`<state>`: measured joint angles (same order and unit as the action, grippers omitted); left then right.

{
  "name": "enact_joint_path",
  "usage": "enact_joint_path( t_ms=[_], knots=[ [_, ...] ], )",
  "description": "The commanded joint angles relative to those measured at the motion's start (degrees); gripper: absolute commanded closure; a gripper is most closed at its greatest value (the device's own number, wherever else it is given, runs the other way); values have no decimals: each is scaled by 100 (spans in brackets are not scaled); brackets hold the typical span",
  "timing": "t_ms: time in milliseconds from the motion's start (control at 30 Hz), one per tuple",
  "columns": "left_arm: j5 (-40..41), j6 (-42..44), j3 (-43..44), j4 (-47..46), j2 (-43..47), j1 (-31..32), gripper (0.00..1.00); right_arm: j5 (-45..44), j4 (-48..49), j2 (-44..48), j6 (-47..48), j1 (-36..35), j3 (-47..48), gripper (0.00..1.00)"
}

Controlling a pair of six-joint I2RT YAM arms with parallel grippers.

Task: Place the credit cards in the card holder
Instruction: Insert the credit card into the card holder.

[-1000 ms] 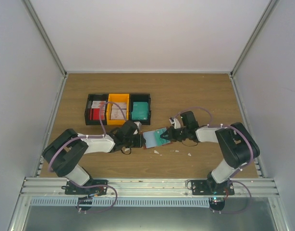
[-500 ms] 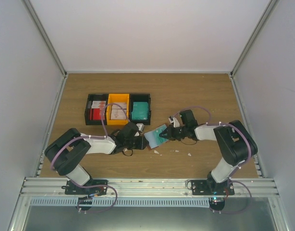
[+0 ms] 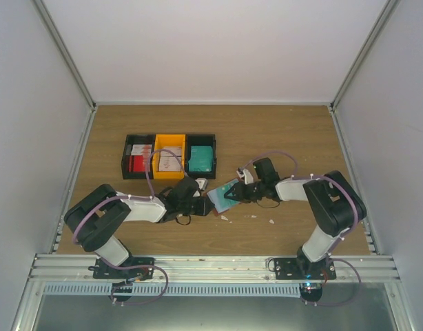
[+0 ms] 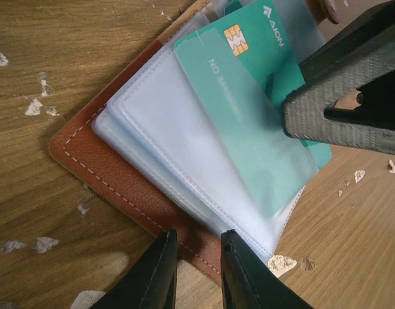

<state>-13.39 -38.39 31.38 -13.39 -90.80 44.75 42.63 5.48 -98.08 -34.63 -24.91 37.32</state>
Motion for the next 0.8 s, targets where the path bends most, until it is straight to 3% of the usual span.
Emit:
enact_joint_path(
  t_ms=[0, 333, 433, 633, 767],
  knots=[
    [158, -16, -130, 263, -43, 95, 78, -535, -589, 270, 483, -76, 42, 67],
    [554, -35, 87, 742, 356, 95, 78, -1910, -1690, 742, 692, -476, 551, 46],
    [545, -7, 139, 701, 458, 97, 76, -2625, -1926, 886, 700, -681, 663, 34],
    [591, -279, 91, 462, 777, 86, 71, -3449, -2231, 958, 672, -851, 958, 31],
    [474, -335, 52, 241, 881, 45, 72, -3591, -2410, 598, 842, -1001, 1280, 35]
  ],
)
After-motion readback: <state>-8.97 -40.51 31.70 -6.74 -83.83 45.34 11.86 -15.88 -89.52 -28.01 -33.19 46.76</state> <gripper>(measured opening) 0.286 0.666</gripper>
